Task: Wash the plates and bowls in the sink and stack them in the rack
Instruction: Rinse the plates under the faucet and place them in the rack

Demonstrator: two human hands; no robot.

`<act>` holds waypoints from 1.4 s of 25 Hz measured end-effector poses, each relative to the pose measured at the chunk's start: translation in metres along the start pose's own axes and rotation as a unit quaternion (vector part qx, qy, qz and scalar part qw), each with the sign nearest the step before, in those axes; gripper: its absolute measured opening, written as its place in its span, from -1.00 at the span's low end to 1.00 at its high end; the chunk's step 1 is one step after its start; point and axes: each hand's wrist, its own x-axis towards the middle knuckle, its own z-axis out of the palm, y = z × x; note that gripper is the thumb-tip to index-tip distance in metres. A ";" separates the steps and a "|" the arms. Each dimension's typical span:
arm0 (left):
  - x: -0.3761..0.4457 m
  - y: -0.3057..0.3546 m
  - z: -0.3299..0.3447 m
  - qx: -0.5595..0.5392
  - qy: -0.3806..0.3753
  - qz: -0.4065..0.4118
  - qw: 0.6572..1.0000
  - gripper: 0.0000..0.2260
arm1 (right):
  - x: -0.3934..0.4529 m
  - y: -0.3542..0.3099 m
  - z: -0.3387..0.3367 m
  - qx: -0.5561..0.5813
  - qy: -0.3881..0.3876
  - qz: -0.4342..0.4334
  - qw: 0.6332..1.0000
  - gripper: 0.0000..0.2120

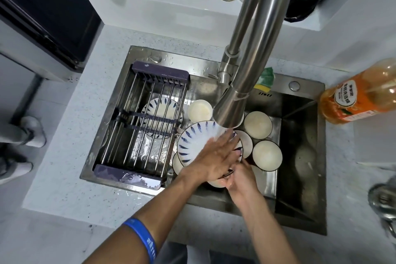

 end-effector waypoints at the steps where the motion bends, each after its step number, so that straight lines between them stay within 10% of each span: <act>1: -0.008 -0.006 -0.006 0.039 -0.011 0.015 0.999 -0.47 | 0.002 -0.002 -0.002 0.039 -0.009 0.009 0.999 -0.68; 7: -0.053 -0.036 -0.014 0.239 -0.010 0.042 0.970 -0.33 | 0.020 -0.005 -0.004 0.130 0.000 0.031 0.991 -0.63; 10: -0.048 -0.035 -0.009 0.002 0.119 -0.060 0.991 -0.40 | 0.020 -0.010 -0.004 0.103 0.020 -0.007 0.994 -0.64; 12: -0.033 -0.033 -0.005 -0.320 0.256 -0.168 0.897 -0.52 | 0.012 -0.015 -0.004 0.068 0.037 -0.047 0.996 -0.66; 14: -0.019 -0.026 -0.001 -0.590 0.265 -0.242 0.723 -0.64 | 0.007 -0.020 -0.004 0.046 0.036 -0.091 0.994 -0.70; 17: -0.010 -0.016 -0.004 -0.764 0.230 -0.216 0.563 -0.77 | 0.013 -0.027 -0.005 0.076 0.031 -0.089 0.993 -0.81; 21: -0.023 -0.017 -0.016 -0.604 0.290 -0.231 0.706 -0.88 | 0.031 -0.009 0.003 -0.052 0.115 -0.124 0.984 -0.92; 30: -0.054 -0.031 -0.031 -0.577 0.289 -0.210 0.734 -0.63 | 0.047 0.008 0.028 -0.112 0.071 -0.042 0.990 -0.90; 35: -0.050 -0.024 -0.018 -0.512 0.312 -0.195 0.776 -0.66 | 0.029 0.001 0.020 -0.433 0.088 -0.238 0.865 -0.62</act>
